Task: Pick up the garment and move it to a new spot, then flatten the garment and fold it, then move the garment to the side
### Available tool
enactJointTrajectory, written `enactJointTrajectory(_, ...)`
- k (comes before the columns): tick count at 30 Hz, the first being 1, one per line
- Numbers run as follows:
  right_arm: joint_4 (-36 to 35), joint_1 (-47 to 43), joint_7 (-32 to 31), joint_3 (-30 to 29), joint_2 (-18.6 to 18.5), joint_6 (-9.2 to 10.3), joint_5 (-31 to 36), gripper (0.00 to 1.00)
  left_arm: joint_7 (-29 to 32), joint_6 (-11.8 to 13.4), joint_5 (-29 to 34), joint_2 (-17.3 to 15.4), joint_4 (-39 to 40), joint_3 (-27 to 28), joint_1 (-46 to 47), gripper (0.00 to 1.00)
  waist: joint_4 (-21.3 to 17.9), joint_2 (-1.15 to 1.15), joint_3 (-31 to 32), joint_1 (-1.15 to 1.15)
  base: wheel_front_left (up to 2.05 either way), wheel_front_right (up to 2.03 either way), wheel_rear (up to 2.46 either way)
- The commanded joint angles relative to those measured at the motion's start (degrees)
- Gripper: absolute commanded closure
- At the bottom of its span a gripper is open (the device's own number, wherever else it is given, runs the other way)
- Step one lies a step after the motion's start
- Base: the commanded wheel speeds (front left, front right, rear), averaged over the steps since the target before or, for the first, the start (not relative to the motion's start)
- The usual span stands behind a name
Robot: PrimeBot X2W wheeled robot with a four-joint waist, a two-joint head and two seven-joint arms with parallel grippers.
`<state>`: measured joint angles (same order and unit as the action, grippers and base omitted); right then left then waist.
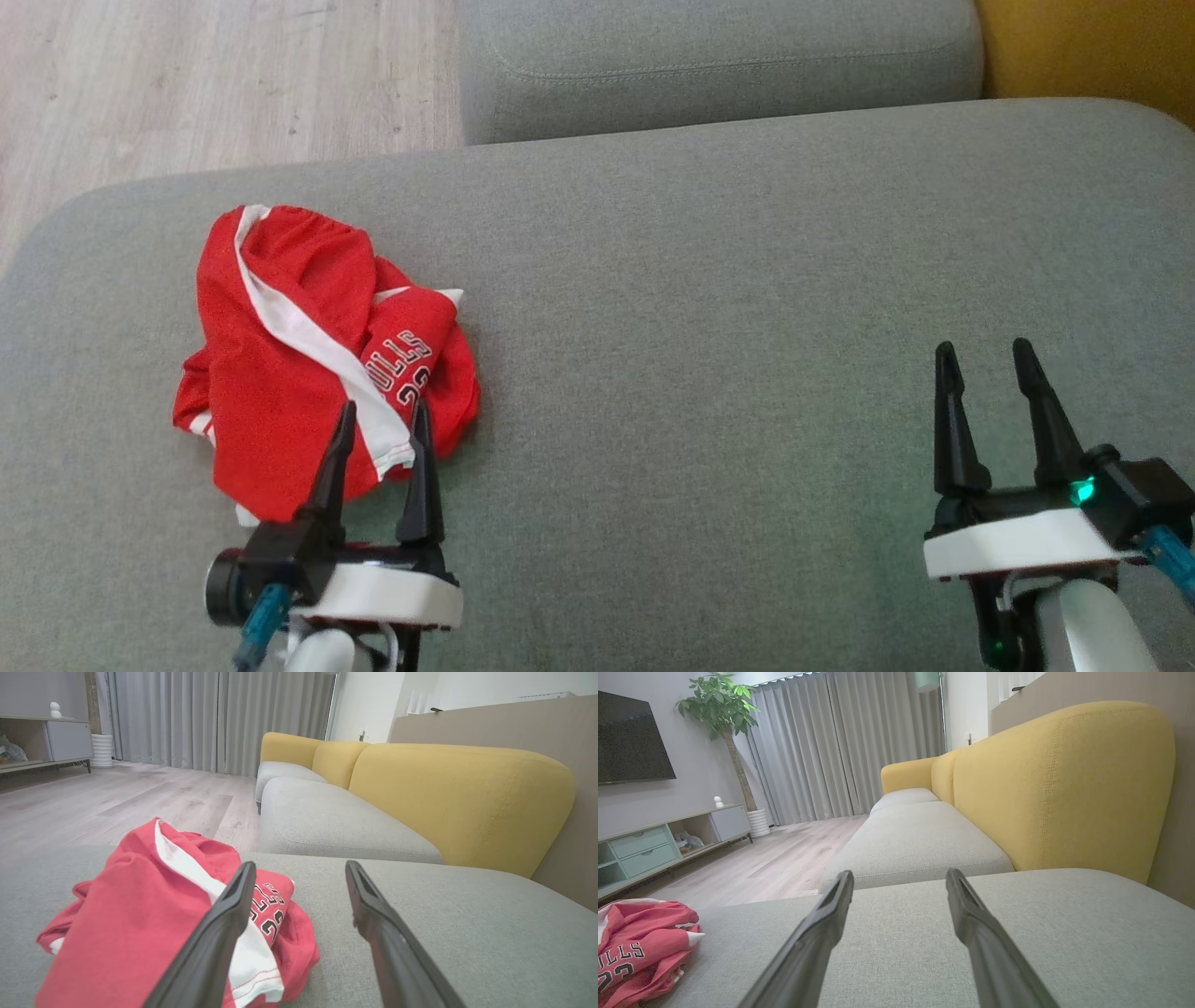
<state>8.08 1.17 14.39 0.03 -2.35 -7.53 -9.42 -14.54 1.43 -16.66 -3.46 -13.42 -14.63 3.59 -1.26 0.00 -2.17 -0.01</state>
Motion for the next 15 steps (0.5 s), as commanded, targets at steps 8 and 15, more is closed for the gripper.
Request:
enactJointTrajectory(8,-0.8,1.0,0.6,1.5,-0.5,0.04,-0.7,0.0,-0.5,-0.8,0.1,0.4,-0.7,2.5,2.7,0.0,-0.1,0.0,0.5,0.01,0.0,0.0,0.0)
enactJointTrajectory(15,-0.8,0.8,0.6,1.7,-0.5,0.04,-1.1,0.0,-0.5,-1.1,0.2,0.5,-1.2,2.9,2.6,0.0,0.7,0.0,1.0,0.01,0.0,0.0,0.0)
